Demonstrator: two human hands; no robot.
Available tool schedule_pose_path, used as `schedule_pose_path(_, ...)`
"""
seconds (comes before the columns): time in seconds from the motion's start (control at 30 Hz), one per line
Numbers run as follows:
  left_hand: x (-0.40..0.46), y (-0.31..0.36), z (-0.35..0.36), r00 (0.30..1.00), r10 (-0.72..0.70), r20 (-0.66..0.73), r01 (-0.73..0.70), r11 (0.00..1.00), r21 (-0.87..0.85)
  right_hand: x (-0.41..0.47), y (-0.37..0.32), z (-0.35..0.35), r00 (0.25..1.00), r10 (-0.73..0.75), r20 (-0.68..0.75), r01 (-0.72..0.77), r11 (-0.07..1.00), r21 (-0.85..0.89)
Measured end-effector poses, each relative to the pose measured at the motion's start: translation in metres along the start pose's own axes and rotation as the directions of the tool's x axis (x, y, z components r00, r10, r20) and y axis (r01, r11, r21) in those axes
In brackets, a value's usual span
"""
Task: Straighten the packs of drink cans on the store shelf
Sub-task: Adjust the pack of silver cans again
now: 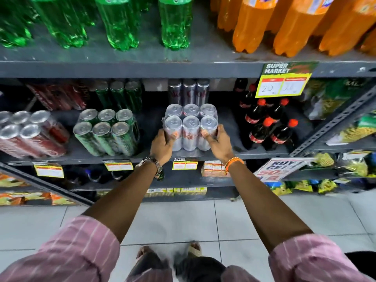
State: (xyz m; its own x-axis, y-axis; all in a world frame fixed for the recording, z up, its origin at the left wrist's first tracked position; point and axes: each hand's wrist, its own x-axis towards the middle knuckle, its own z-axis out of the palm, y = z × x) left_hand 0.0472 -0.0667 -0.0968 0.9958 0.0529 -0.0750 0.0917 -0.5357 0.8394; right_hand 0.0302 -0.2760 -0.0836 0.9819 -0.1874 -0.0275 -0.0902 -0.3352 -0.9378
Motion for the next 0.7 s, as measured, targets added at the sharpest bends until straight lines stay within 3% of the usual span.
schedule_pose_path(0.47, -0.014, 0.004, -0.001, 0.999, 0.033, 0.003, -0.033, 0.998, 0.048, -0.015, -0.001, 0.003, 0.999, -0.031, -0.012, 0.031, 1.0, -0.002)
schedule_pose_path(0.7, -0.016, 0.013, -0.009, 0.998, -0.032, 0.063, 0.033, 0.999, -0.023, -0.015, -0.007, 0.006, 1.0, 0.009, 0.001, -0.009, 1.0, -0.011)
